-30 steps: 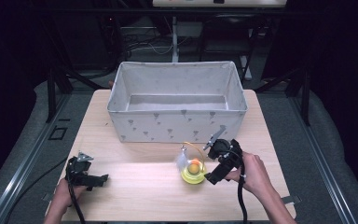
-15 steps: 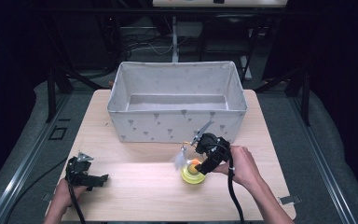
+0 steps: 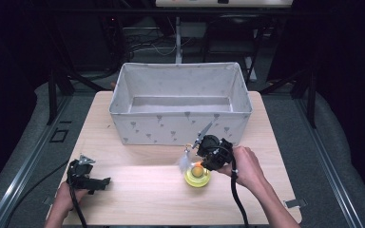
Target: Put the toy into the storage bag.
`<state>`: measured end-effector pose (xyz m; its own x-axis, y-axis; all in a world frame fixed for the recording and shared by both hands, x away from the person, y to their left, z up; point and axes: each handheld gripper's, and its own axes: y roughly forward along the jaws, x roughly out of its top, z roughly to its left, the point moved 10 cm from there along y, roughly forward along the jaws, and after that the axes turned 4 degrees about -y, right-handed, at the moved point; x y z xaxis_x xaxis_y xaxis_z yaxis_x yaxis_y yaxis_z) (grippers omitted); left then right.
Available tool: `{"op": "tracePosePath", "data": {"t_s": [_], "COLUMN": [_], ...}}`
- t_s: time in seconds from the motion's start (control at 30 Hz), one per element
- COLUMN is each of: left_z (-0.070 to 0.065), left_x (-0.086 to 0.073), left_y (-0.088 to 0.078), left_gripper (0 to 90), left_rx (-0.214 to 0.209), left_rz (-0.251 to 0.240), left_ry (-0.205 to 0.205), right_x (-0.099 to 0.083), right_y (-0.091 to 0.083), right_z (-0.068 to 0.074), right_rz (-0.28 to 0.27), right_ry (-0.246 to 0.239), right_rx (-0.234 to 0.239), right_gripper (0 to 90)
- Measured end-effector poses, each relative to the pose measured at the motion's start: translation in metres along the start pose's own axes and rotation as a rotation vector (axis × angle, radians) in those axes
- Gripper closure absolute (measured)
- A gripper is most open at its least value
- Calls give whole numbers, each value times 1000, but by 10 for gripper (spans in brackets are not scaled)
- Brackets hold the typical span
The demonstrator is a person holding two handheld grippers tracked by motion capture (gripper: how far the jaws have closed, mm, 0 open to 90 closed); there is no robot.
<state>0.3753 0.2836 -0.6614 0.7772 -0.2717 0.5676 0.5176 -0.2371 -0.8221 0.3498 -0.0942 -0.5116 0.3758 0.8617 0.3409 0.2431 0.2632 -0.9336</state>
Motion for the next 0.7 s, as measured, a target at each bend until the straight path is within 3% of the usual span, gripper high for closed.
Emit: {"op": "tracePosePath", "data": {"t_s": [0.07, 0.7], "left_z": [0, 0], "left_x": [0, 0], "left_y": [0, 0], "left_gripper": [0, 0], "left_rx": [-1, -1], "left_rz": [0, -3], "left_ry": [-1, 0], "right_x": [1, 3], "right_y": [0, -6], "right_z": [-1, -2], "right_rz": [-6, -18], "right_ry": [-9, -2], "right_rx": [-6, -16], "right_gripper": [867, 880]}}
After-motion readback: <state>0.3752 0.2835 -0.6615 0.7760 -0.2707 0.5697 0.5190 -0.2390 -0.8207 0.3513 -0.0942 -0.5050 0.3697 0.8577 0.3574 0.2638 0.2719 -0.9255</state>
